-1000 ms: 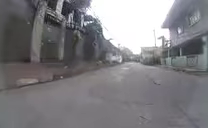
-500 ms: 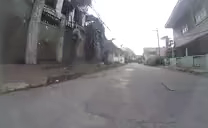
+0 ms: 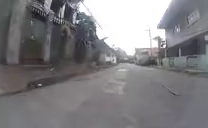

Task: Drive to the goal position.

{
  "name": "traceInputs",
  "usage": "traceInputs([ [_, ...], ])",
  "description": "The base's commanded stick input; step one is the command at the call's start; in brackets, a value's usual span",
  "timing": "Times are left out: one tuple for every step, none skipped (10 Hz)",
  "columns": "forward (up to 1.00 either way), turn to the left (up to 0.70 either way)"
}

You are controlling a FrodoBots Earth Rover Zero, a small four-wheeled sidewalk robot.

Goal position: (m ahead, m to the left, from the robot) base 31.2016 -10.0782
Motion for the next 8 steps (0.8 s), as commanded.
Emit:
traceInputs([
  [1.00,0.00],
  [1.00,0.00],
  [1.00,0.00],
  [1.00,0.00],
  [1.00,0.00],
  [1.00,0.00],
  [1.00,-0.05],
  [1.00,-0.27],
])
